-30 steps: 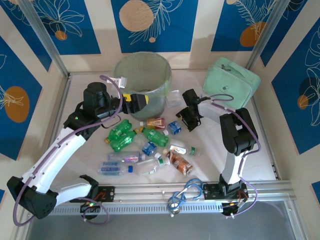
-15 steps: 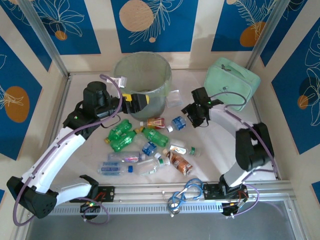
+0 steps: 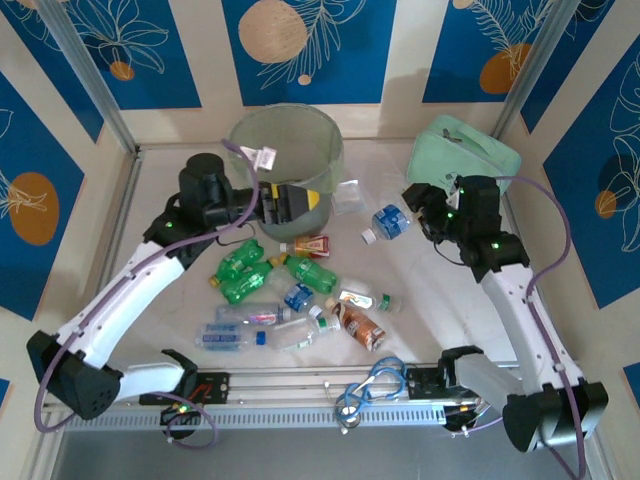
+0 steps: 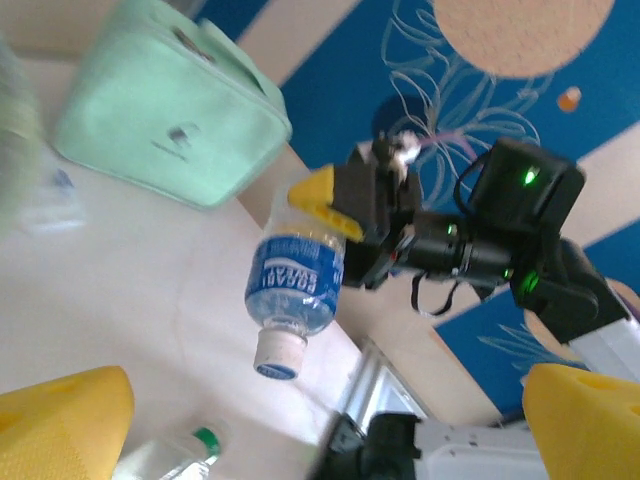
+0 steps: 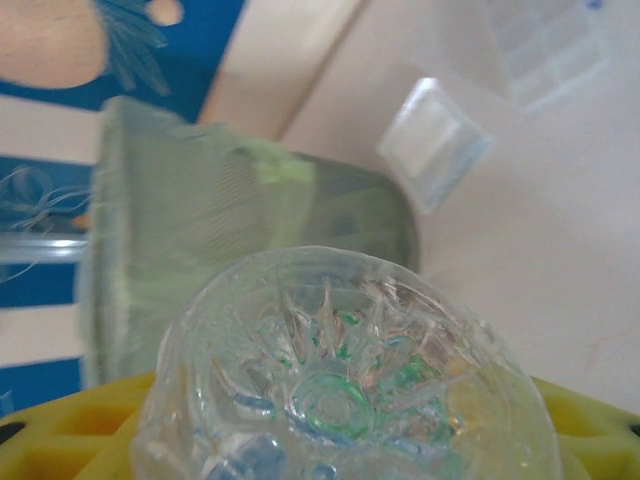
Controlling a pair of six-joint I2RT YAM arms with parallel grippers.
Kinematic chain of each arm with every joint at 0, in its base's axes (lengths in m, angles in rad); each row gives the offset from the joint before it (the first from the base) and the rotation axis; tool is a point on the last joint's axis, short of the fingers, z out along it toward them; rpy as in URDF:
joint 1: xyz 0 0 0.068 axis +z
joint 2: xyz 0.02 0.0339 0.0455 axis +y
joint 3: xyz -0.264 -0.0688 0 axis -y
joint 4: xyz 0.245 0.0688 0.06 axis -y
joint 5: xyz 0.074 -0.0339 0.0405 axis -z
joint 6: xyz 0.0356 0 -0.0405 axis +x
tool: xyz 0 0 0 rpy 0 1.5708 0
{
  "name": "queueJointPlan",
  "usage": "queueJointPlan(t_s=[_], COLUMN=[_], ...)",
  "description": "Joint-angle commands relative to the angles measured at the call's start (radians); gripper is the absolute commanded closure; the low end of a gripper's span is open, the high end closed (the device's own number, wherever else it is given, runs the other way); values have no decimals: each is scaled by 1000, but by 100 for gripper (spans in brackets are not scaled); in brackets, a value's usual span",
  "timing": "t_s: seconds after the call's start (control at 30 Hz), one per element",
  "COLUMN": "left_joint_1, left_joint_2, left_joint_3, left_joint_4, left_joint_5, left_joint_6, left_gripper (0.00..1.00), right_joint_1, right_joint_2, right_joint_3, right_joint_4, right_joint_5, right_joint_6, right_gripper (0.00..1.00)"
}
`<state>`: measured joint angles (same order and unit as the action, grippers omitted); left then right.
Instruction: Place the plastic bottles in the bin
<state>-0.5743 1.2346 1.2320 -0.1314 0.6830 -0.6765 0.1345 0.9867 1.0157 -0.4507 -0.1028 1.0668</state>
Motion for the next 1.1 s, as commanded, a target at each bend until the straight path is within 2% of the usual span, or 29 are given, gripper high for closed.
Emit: queueJointPlan(t_s=[0.0, 0.13, 0.27, 0.37, 0.5, 1.07], left_joint_1=[-71, -121, -131, -138, -155, -203], left_joint_2=[48, 90, 90, 102, 129, 161], left_joint_3=[28, 76, 80, 76, 64, -24], left_joint_4=[37, 33, 40, 47, 69, 202], left_joint_5=[121, 136, 123, 128, 136, 149], left_joint_6=[-10, 5, 26, 25, 0, -83], left_gripper=[4, 12, 16, 23, 30, 44], right_joint_1=[-18, -14, -12, -3, 23, 105], right_joint_2=[-27, -48, -29, -15, -20, -16], right_joint_3=[40, 49, 69, 63, 57, 16], right_joint_4=[78, 146, 182, 232, 248, 298], right_joint_5=[-188, -217, -252, -287, -268, -202], right_joint_6=[-36, 9, 35, 56, 67, 94], right_gripper=[41, 41, 39, 39, 39, 38])
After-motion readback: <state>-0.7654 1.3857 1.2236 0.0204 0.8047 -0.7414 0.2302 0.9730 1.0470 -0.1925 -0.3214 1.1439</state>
